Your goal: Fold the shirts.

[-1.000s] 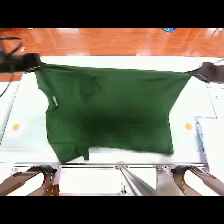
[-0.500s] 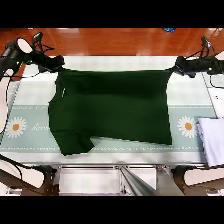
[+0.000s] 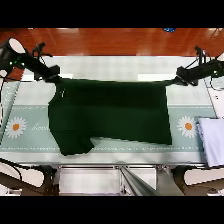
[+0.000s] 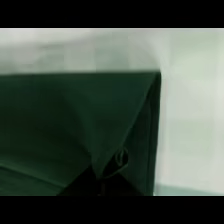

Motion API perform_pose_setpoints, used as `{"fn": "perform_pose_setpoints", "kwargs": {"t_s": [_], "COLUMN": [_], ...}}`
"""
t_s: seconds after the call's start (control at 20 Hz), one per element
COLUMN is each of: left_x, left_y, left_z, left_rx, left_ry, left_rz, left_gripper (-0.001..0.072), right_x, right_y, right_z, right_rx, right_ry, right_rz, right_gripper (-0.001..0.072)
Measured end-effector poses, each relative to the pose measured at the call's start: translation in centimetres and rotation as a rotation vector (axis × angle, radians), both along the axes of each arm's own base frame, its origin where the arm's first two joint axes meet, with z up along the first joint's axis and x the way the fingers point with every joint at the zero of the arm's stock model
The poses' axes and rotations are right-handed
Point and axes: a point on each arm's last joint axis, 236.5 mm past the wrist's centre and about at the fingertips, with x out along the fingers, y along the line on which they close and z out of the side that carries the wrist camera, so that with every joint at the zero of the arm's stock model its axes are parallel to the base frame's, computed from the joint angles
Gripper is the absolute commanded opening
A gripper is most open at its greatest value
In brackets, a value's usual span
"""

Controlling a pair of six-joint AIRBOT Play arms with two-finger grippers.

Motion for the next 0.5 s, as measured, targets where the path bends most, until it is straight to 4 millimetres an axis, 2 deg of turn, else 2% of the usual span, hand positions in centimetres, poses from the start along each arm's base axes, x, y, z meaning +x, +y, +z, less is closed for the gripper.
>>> {"fn": "perform_pose_setpoints", "kwargs": {"t_s": [0.15, 0.25, 0.5], "left_x": [-3.4, -4.9, -5.2], "left_y": [-0.1, 0.1, 0.3], "left_z": [-2.8, -3.9, -5.0], "left_rx": [-0.011, -0.017, -0.019], "left_ry": [0.107, 0.152, 0.150], "left_rz": [-0.031, -0.039, -0.031], "left_gripper": [0.0021, 0.0021, 0.0023], "right_x": [-2.6, -3.7, -4.7], "right_y": [0.1, 0.3, 0.5], "right_z": [-2.3, -3.2, -4.3], "right_rx": [-0.009, -0.005, 0.002], "right_ry": [0.084, 0.113, 0.139], "right_rz": [0.015, 0.022, 0.024], "right_gripper": [0.0017, 0.0018, 0.0018]}}
